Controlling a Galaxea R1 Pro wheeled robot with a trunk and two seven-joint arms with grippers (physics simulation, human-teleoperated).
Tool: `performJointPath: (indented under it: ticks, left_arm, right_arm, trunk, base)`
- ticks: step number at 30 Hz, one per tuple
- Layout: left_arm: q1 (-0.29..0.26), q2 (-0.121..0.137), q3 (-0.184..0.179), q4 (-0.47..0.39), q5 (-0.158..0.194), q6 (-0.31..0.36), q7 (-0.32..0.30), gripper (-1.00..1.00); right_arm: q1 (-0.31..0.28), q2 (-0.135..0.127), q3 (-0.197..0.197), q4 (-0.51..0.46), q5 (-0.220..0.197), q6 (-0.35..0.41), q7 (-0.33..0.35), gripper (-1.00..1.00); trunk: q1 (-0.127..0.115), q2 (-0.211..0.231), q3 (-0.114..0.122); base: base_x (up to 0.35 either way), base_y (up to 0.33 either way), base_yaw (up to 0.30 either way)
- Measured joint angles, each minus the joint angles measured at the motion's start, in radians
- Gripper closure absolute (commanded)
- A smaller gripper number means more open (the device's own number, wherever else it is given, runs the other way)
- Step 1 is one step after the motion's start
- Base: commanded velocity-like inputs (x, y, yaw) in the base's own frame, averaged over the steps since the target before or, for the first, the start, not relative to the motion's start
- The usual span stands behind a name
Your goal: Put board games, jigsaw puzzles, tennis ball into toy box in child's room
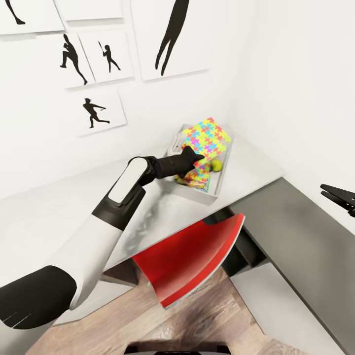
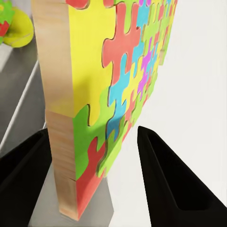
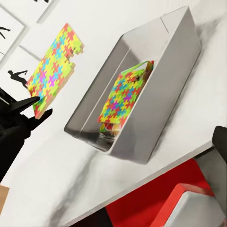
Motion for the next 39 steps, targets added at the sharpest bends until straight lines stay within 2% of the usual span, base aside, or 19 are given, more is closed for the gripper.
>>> performJointPath:
  ticks: [8, 19, 24, 31, 39]
  left_arm:
    - [0.020, 0.007, 0.022, 0.000, -0.003, -0.002, -0.001, 1.00]
    - [0.027, 0.006, 0.028, 0.017, -0.005, -0.009, -0.001, 1.00]
    - [0.008, -0.001, 0.028, 0.096, -0.023, -0.035, -0.002, 1.00]
    - [-0.086, -0.018, 0.024, 0.261, -0.019, -0.045, -0.032, 1.00]
    - [-0.117, -0.027, 0.026, 0.334, -0.003, -0.047, -0.057, 1.00]
  right_arm:
    - [0.000, 0.000, 0.000, 0.000, 0.000, 0.000, 0.000, -1.00]
    - [0.000, -0.001, -0.001, 0.000, 0.000, 0.000, 0.001, -1.00]
    - [0.000, -0.003, -0.001, 0.000, -0.001, 0.000, 0.002, -1.00]
    - [0.013, -0.012, -0.004, 0.000, -0.003, 0.000, 0.003, -1.00]
    - [0.029, -0.014, 0.006, -0.001, -0.004, 0.000, 0.003, -1.00]
  trunk:
    - [0.000, 0.000, 0.000]
    - [0.000, 0.000, 0.000]
    - [0.001, 0.000, 0.000]
    - [0.000, 0.000, 0.000]
    - [0.001, 0.000, -0.006]
  base:
    - [0.292, 0.000, 0.000]
    - [0.081, 0.000, 0.000]
    - [0.012, 0.000, 0.000]
    - [0.003, 0.000, 0.000]
    - [0.000, 0.000, 0.000]
